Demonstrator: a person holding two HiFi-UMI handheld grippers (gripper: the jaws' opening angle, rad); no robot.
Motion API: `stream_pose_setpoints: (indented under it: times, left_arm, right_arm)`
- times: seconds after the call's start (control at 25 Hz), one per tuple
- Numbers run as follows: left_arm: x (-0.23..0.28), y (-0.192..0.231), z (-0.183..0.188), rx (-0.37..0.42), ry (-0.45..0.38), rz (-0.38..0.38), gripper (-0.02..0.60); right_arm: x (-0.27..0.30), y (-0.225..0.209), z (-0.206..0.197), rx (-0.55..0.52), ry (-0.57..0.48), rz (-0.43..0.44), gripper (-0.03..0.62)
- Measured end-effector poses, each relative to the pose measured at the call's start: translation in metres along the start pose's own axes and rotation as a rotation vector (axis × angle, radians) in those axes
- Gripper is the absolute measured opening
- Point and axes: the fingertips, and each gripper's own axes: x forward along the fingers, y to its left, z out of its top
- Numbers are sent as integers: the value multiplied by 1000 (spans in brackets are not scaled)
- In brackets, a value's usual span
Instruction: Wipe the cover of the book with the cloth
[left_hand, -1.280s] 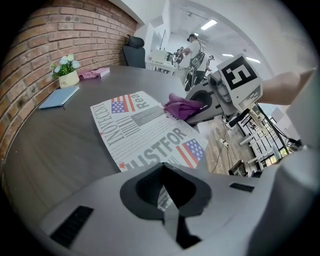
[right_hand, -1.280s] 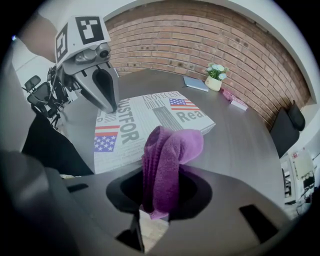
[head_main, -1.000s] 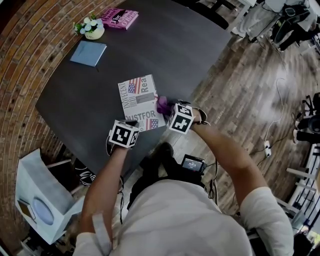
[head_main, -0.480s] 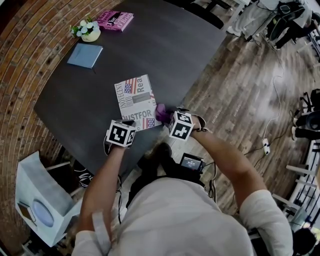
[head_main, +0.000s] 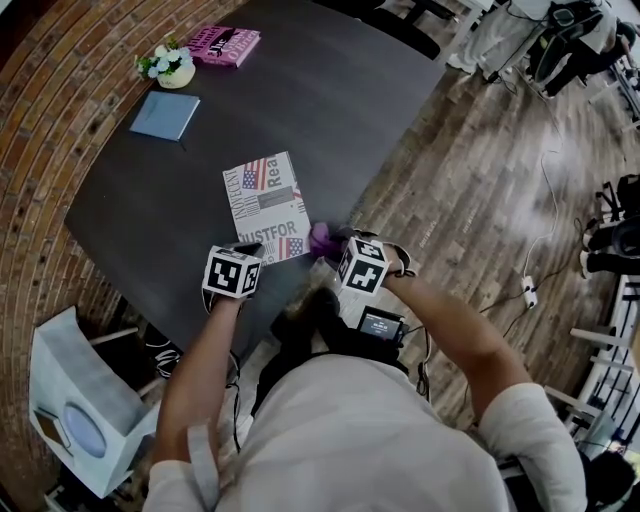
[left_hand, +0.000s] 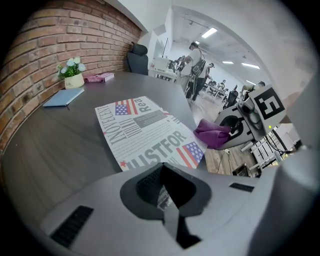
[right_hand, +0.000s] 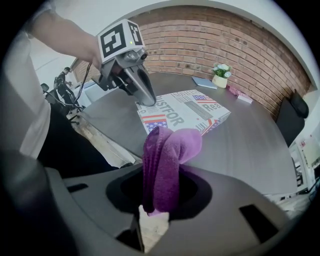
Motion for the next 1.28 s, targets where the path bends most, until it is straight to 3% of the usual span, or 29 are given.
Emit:
stream_pose_setpoints:
  times: [0.44,0.6,1.0,1.28]
  left_arm:
    - [-4,-6,-3,-32,-61,3,8]
    - [-18,-19,4,-49,-153,4,8]
    - [-90,-62,41,-204,-513,-69,8]
    - [-159,-76,32,-225,-672,-130,8]
  right_arm:
    - [-28,34,-13,-32,-24,130,106]
    - [-46,39,-14,-52,-58,142,106]
    - [-91,13,-1,81,-186,-17,107]
    - [-124,24,23,277,-300,-115,108]
